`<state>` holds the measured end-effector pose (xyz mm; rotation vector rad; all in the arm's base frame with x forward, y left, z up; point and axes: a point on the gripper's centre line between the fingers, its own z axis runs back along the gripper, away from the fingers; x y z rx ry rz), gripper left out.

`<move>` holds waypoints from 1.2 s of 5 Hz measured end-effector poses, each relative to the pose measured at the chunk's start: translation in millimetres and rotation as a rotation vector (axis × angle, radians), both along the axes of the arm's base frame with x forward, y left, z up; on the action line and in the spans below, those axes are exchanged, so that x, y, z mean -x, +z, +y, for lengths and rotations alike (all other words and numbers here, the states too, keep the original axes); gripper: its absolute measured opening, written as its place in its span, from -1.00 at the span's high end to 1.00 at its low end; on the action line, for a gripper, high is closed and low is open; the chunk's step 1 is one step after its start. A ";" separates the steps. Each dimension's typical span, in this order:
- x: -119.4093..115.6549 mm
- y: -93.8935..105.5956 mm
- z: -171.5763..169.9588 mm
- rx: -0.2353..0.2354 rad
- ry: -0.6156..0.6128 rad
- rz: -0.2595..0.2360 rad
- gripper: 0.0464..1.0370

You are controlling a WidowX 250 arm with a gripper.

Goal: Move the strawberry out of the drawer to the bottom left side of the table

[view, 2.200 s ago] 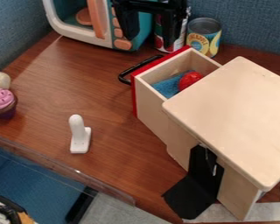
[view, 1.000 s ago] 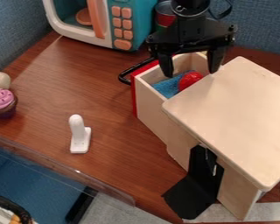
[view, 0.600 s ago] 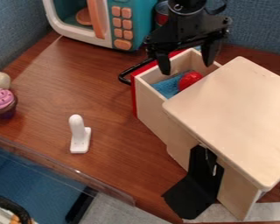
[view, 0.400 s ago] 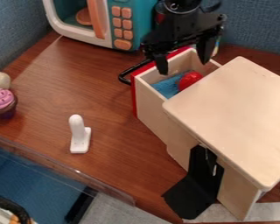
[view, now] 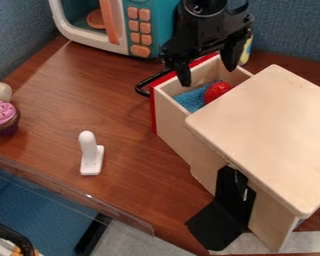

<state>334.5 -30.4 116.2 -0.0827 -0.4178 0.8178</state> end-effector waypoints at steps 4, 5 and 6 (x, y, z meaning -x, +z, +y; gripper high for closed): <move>-9.1 -28.4 -5.6 0.015 0.083 0.060 -0.92; -11.2 -28.6 -7.0 0.020 0.094 0.057 -0.92; -12.4 -32.8 -6.9 0.023 0.112 0.062 -0.92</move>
